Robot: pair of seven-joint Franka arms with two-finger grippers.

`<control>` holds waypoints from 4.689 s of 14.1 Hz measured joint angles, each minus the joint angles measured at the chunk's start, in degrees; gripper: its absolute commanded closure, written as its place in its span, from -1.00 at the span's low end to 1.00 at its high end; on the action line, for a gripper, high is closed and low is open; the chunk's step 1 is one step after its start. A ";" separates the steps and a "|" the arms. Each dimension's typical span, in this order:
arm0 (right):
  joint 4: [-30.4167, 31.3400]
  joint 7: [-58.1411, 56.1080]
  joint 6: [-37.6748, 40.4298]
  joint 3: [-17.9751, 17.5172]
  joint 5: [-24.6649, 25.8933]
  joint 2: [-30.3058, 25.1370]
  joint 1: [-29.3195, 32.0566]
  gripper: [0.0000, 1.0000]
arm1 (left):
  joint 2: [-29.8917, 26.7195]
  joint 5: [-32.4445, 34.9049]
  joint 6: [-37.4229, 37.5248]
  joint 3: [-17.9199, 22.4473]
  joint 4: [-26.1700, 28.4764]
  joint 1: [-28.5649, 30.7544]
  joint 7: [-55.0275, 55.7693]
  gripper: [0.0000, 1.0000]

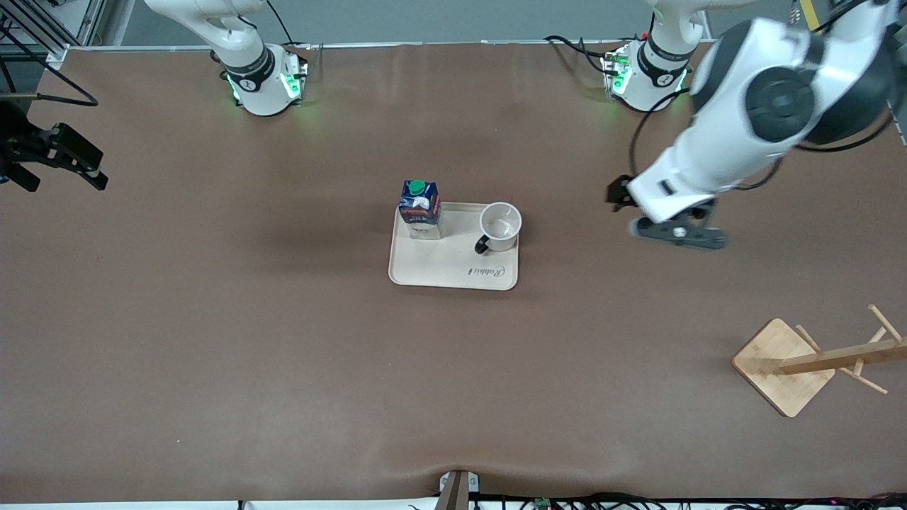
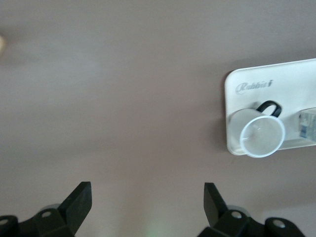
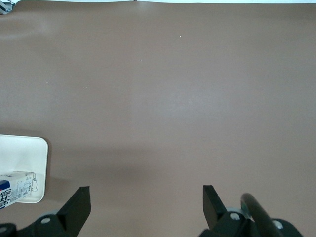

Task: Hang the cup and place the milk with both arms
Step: 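Lower the left gripper and grasp the white mug by its rim, then lift the white mug and carry it toward the wooden mug stand, then hang the mug handle on the stand peg while the right gripper reaches out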

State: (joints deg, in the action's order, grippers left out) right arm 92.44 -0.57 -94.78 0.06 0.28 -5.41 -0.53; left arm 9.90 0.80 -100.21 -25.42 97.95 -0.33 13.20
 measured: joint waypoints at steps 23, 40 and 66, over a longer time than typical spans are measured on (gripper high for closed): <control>-0.30 0.01 -2.91 1.09 0.55 4.95 0.34 -1.00 | 24.18 11.77 -25.36 -0.26 7.46 -16.31 5.71 1.00; -1.35 0.48 -3.94 0.95 0.61 7.92 0.08 -1.00 | 4.15 7.30 -5.79 -0.08 -5.40 5.02 -6.54 1.00; -1.15 11.03 -1.21 -0.15 -3.16 18.08 -13.72 -1.00 | 6.85 4.02 -11.10 0.58 -6.51 39.04 -45.30 1.00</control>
State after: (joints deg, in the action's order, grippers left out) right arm 91.29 10.46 -95.99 -0.09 -2.87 12.67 -14.25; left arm 16.75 4.82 -111.32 -24.84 91.43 38.72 -32.10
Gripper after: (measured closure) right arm 0.000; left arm 0.947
